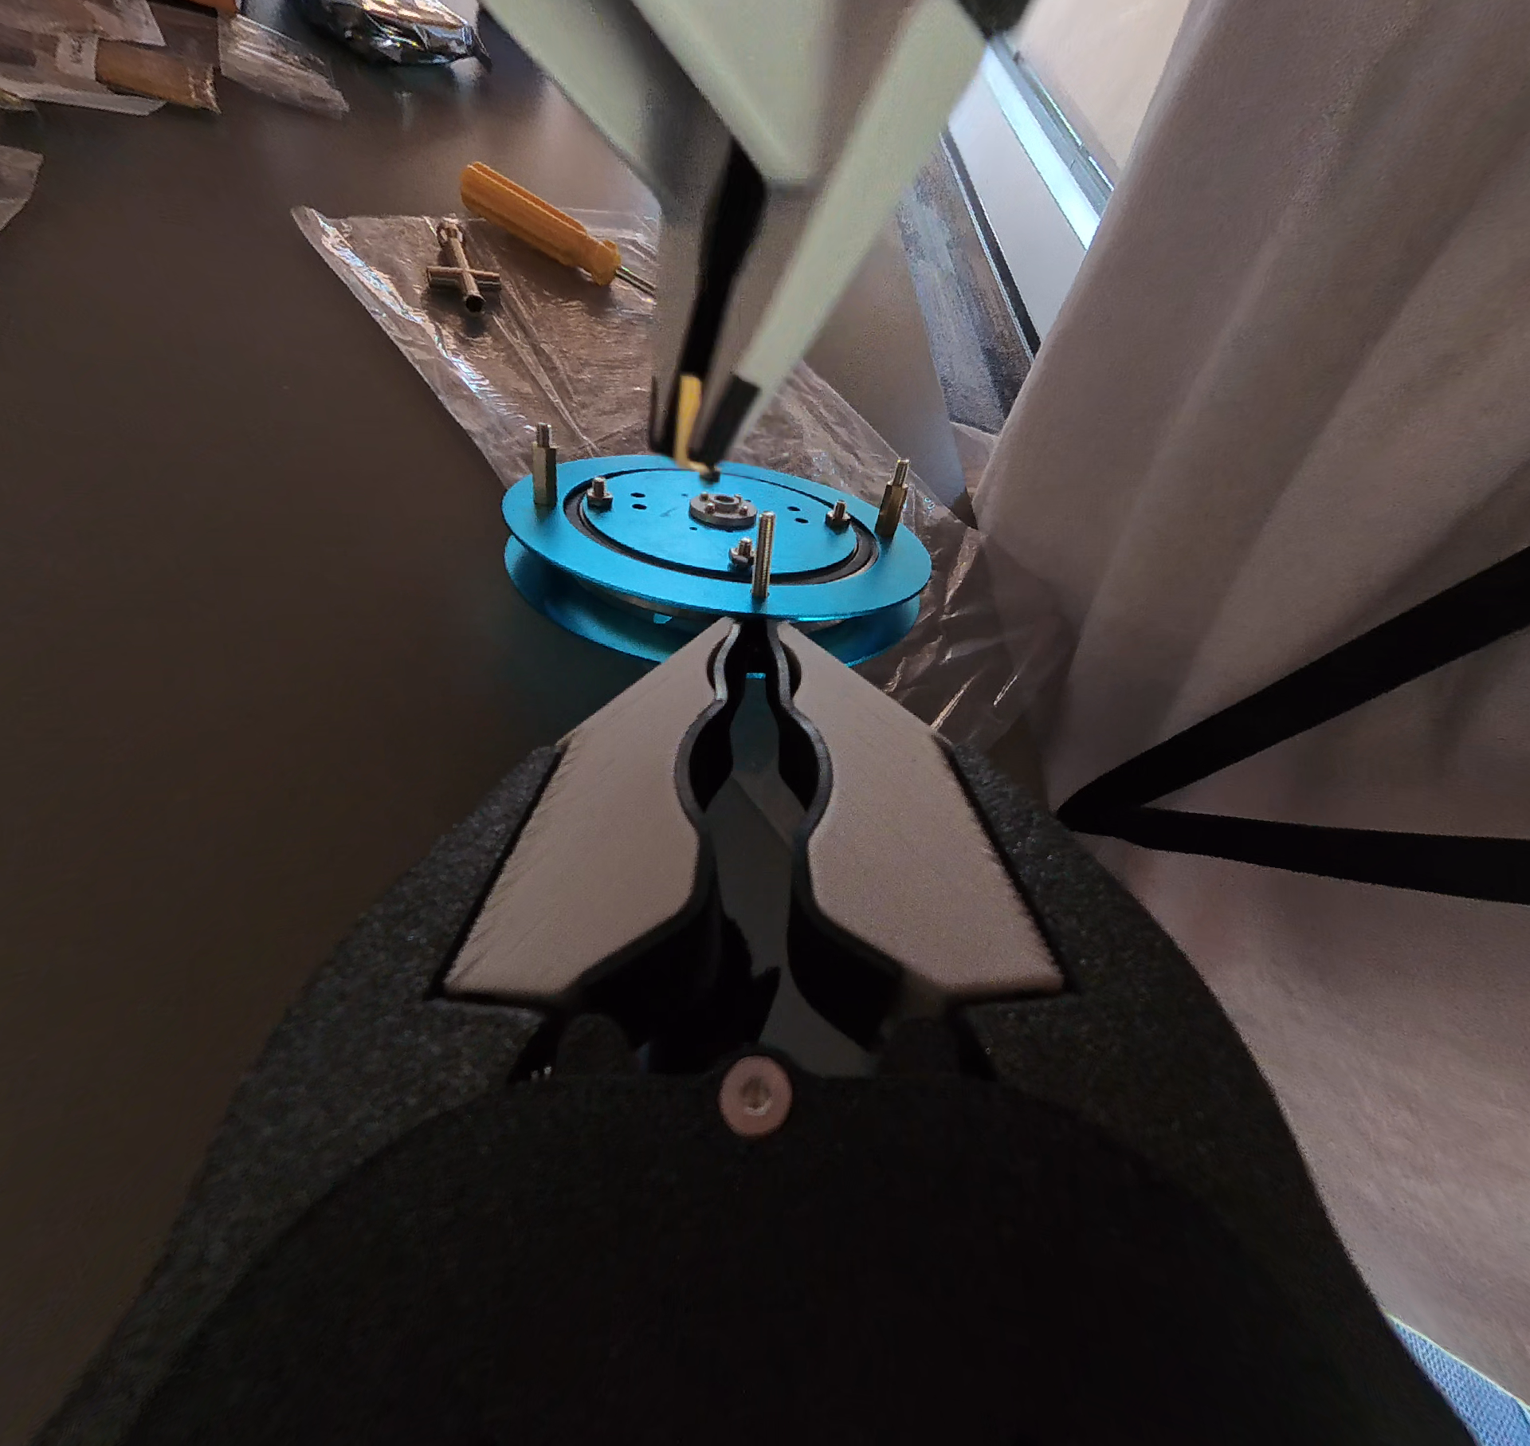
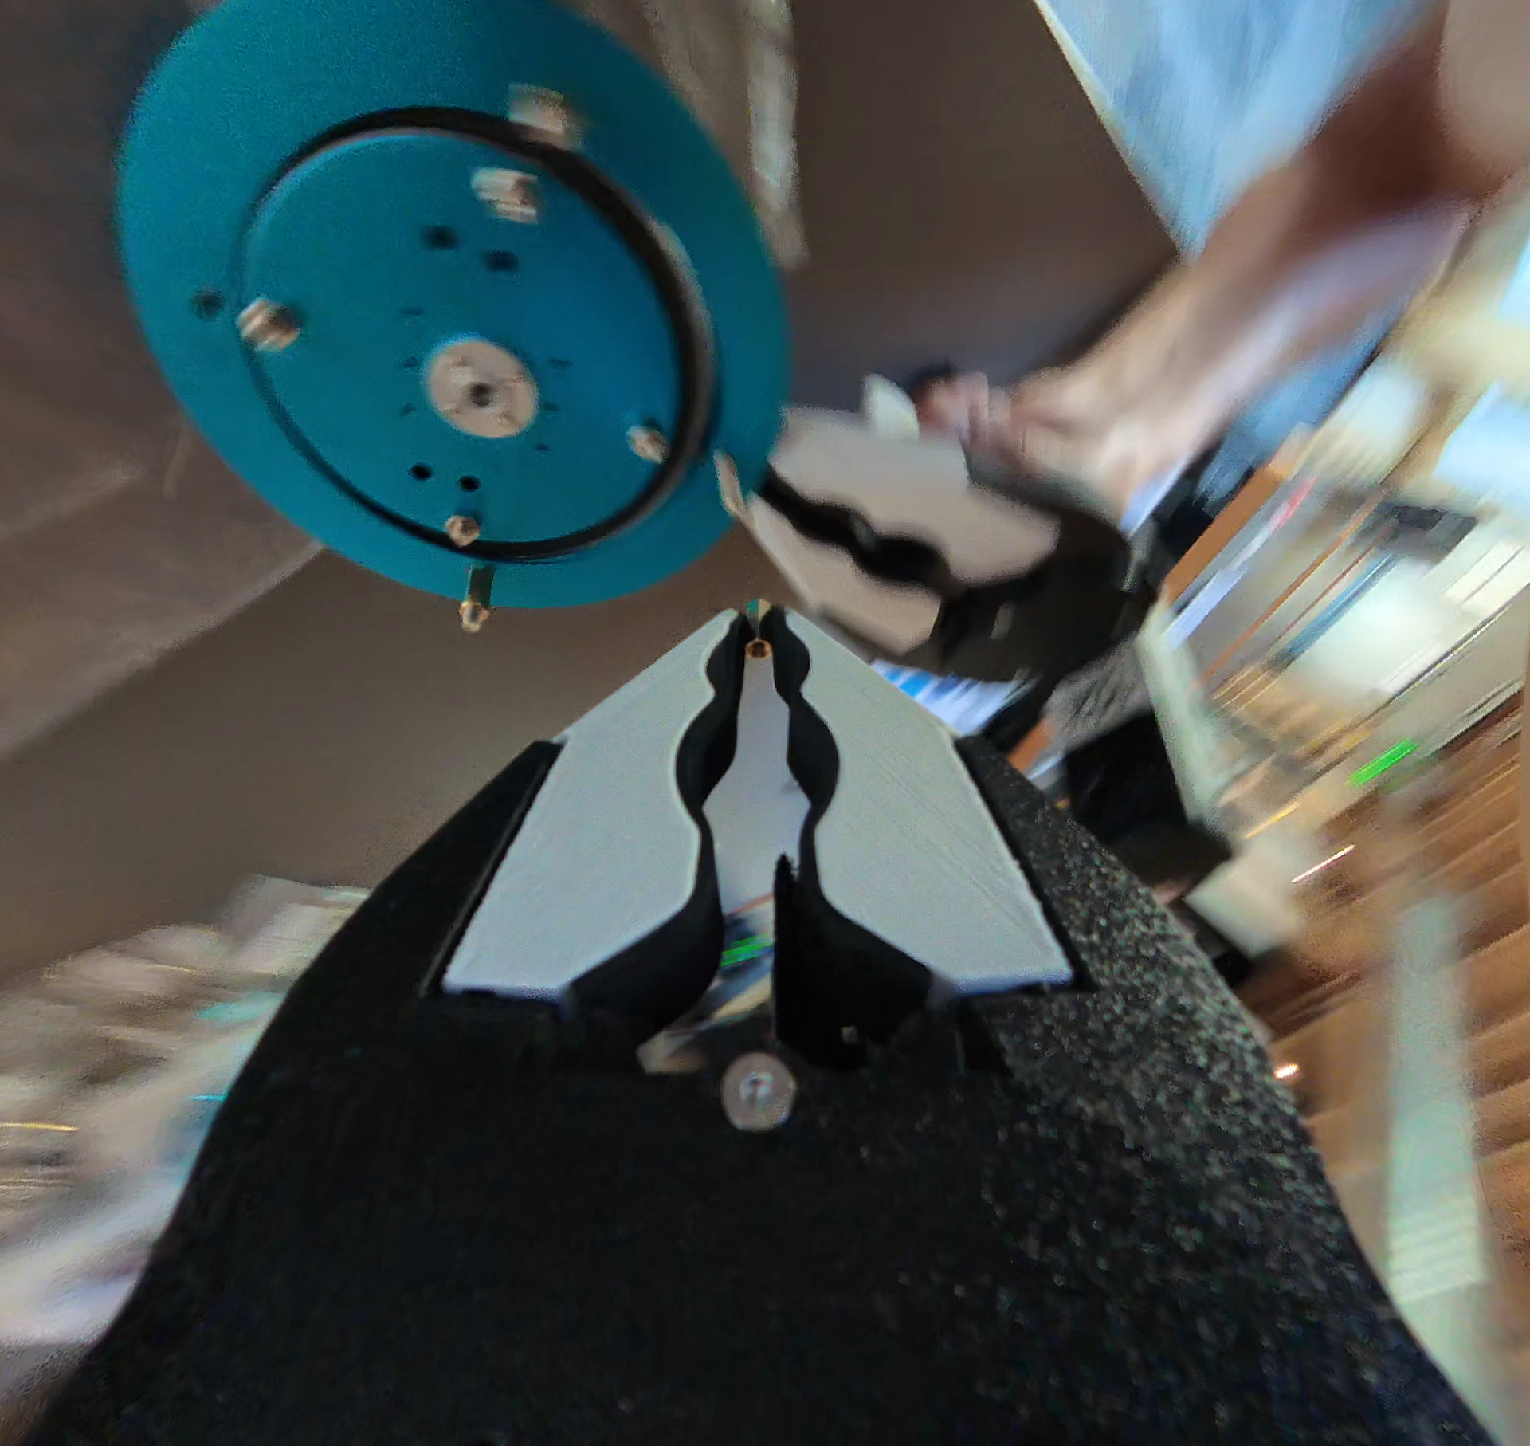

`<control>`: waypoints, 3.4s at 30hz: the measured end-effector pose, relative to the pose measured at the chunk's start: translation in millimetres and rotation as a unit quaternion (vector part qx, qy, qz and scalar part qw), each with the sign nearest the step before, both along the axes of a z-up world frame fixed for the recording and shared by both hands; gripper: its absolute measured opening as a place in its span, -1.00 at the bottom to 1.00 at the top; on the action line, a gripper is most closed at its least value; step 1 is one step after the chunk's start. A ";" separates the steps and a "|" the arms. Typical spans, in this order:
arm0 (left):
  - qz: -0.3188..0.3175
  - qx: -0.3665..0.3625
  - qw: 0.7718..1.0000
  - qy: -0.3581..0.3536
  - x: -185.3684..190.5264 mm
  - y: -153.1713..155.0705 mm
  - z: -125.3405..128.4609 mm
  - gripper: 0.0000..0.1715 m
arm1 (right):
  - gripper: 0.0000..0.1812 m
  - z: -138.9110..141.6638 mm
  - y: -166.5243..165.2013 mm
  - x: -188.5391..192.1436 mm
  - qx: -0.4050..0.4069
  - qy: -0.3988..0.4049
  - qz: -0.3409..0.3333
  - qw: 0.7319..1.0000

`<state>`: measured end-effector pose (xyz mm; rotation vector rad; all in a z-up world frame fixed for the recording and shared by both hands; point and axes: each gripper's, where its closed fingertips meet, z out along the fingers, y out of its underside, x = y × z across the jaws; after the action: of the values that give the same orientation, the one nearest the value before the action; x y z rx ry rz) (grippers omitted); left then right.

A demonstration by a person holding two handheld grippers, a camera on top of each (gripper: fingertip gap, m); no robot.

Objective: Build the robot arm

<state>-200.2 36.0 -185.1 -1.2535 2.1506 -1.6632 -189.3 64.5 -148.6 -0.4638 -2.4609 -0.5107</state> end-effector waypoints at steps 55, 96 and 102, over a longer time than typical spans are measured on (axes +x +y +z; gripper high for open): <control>0.054 0.097 0.990 -0.090 -3.6 -2.9 5.6 -0.98 | -0.94 -11.2 -29.4 -9.9 -0.426 0.295 -0.820 -0.242; 0.065 0.072 0.992 -0.078 -1.9 6.4 8.0 -0.98 | -0.95 7.7 -22.9 -3.9 -0.419 0.340 -0.779 0.320; 0.064 0.073 0.992 -0.083 -1.9 6.2 9.0 -0.98 | -0.94 -3.4 -21.4 -7.1 -0.496 0.446 -0.720 0.193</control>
<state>-202.0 42.3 -176.2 -1.1437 2.0084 -1.4737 -196.4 43.0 -152.0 -2.5297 -0.0519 0.7919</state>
